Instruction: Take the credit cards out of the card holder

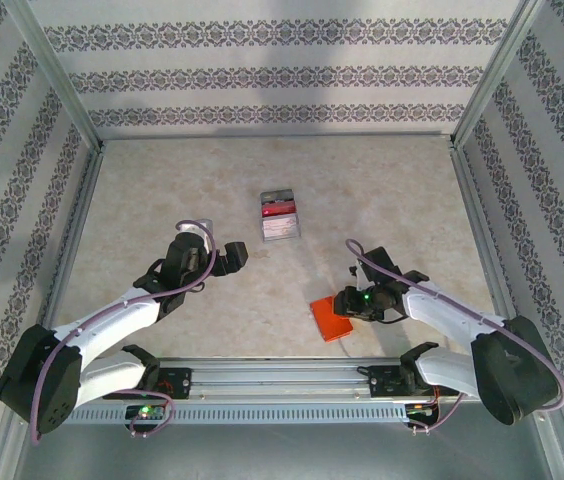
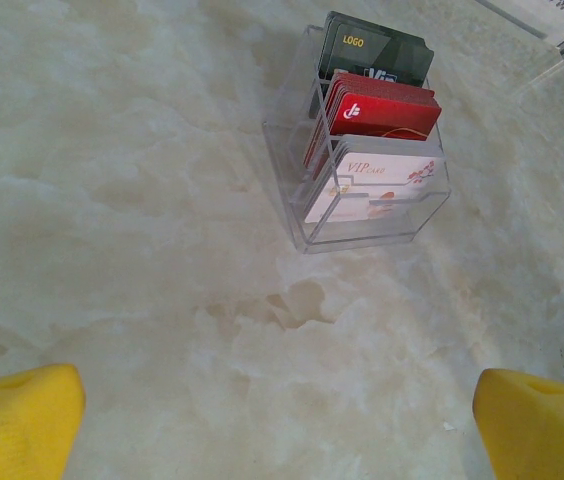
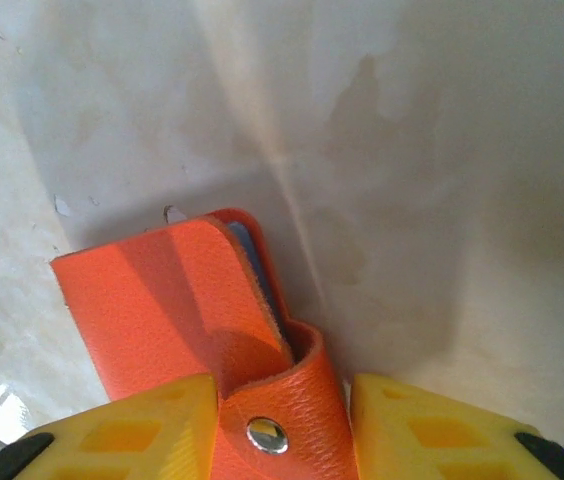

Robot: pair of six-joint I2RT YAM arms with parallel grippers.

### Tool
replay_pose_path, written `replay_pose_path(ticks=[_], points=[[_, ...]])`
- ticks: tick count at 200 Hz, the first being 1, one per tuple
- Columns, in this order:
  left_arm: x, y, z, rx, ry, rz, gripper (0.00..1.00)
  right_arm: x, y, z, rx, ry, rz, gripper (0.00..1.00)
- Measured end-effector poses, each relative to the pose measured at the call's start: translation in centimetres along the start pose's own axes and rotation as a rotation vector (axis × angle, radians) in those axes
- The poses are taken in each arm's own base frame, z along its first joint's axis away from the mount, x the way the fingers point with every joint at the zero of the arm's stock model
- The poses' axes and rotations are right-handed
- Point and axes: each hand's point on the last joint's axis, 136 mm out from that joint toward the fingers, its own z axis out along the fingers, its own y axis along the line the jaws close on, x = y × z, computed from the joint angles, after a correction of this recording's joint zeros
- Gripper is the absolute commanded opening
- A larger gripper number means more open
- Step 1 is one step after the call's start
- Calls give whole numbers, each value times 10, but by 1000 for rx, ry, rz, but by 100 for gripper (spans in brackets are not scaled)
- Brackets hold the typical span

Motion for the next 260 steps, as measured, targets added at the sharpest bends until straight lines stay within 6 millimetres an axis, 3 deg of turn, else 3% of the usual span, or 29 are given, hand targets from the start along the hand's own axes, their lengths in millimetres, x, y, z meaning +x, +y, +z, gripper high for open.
replay_pose_path(ticks=[34,86,113,144,182,211,260], points=[[0,0,0,-1,1,0,100,0,0,3,5,5,2,21],[0,0,0,-1,2,8,100,-4,17,6,-59,-6,3,0],[-3,-3,-1,4,-2,23,100,-10,25,1,-99,-38,3,0],[-22,-23,-6,62,-36,28,100,-28,36,-9,-185,-102,34,0],[-45,-55,-16,177,-54,26,100,-61,45,-33,-308,-211,87,0],[-59,-76,-19,295,-50,-27,100,-96,53,-64,-406,-316,113,0],[-65,-119,4,507,74,-140,89,-141,102,-127,-587,-460,-15,0]])
